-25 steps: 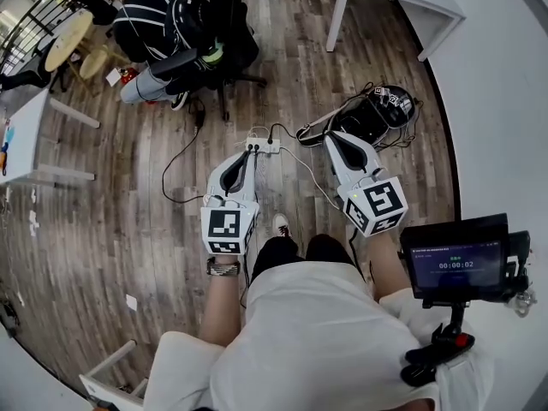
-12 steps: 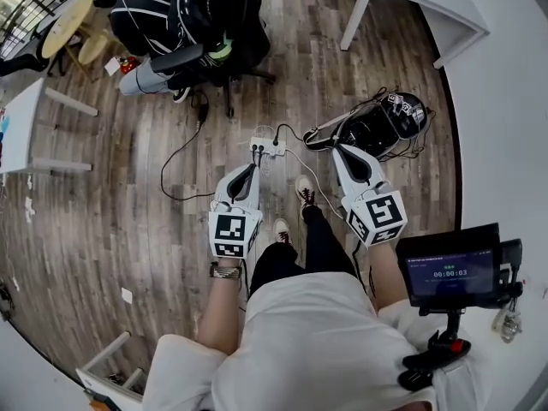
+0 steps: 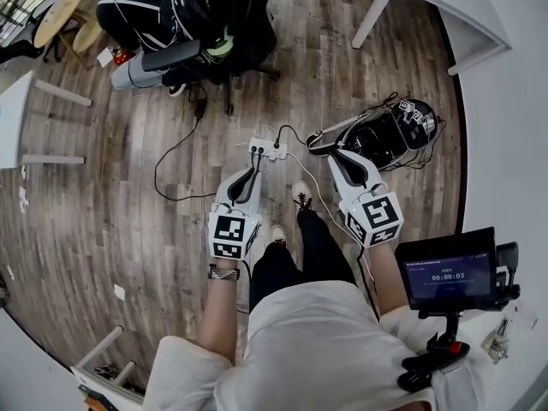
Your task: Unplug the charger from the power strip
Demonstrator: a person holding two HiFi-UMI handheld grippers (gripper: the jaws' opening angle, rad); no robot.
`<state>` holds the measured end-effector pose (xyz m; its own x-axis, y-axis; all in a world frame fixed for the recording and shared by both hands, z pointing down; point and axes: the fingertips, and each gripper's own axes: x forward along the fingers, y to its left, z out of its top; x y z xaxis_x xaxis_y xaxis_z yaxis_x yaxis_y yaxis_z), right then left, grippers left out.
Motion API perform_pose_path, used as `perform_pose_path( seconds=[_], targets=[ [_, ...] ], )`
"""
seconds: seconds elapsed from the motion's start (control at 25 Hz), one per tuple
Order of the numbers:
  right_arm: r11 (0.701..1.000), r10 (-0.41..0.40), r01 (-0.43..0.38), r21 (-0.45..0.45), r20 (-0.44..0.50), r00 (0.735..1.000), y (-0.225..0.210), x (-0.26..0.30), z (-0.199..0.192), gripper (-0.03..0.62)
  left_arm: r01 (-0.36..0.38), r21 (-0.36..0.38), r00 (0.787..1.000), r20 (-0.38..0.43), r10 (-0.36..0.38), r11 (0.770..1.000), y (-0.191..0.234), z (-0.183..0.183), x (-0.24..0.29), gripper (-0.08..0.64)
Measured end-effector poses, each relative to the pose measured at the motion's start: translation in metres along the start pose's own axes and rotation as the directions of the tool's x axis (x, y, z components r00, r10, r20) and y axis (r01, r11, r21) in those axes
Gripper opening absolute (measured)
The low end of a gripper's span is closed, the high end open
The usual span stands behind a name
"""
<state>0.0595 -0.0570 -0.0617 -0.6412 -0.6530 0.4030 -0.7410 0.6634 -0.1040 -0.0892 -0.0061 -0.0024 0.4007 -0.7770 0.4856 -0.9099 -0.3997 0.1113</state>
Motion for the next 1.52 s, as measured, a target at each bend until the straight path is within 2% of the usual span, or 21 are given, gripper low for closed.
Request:
perform_pose_path(
  seconds=[0.16, 0.4, 0.6, 0.72, 0.88, 1.2, 1.36, 1.52],
  targets=[
    [1.000, 0.018, -0.018, -0.002, -0.026, 1.000, -0.014, 0.036, -0.032, 0.038, -0.011, -0.013, 0.999, -0.037, 0.010, 1.000, 0.023, -0.034, 0.028, 0.031],
    [0.999, 0.030, -0.028, 0.027, -0.063, 0.998, -0.036, 0.110, -0.109, 0.040, -0.023, 0.011, 0.997, -0.071, 0.023, 1.000, 0.066, -0.104, 0.092, 0.037],
    [0.998, 0.036, -0.034, 0.044, -0.062, 0.997, -0.049, 0.105, -0.153, 0.040, -0.037, -0.002, 0.996, -0.076, 0.037, 0.999, 0.046, -0.137, 0.108, 0.038],
    [0.998, 0.027, -0.024, 0.058, -0.064, 0.998, -0.063, 0.128, -0.184, 0.040, -0.040, -0.029, 0.996, -0.077, 0.038, 0.999, 0.053, -0.166, 0.136, 0.044],
    [0.998, 0.022, -0.017, 0.066, -0.073, 0.997, -0.078, 0.175, -0.235, 0.044, -0.045, -0.052, 0.997, -0.069, 0.041, 0.998, 0.078, -0.215, 0.181, 0.049],
    [0.993, -0.020, 0.025, 0.114, -0.042, 0.999, -0.115, 0.230, -0.359, 0.046, -0.111, -0.079, 0.993, -0.037, 0.109, 0.991, 0.118, -0.318, 0.248, 0.054],
    [0.992, -0.021, 0.027, 0.123, -0.052, 0.998, -0.127, 0.254, -0.416, 0.046, -0.104, -0.083, 0.994, -0.052, 0.100, 0.991, 0.125, -0.371, 0.282, 0.061],
    [0.992, -0.019, 0.027, 0.121, -0.065, 0.998, -0.138, 0.278, -0.456, 0.049, -0.090, -0.096, 0.995, -0.051, 0.085, 0.991, 0.127, -0.407, 0.314, 0.069]
  ],
)
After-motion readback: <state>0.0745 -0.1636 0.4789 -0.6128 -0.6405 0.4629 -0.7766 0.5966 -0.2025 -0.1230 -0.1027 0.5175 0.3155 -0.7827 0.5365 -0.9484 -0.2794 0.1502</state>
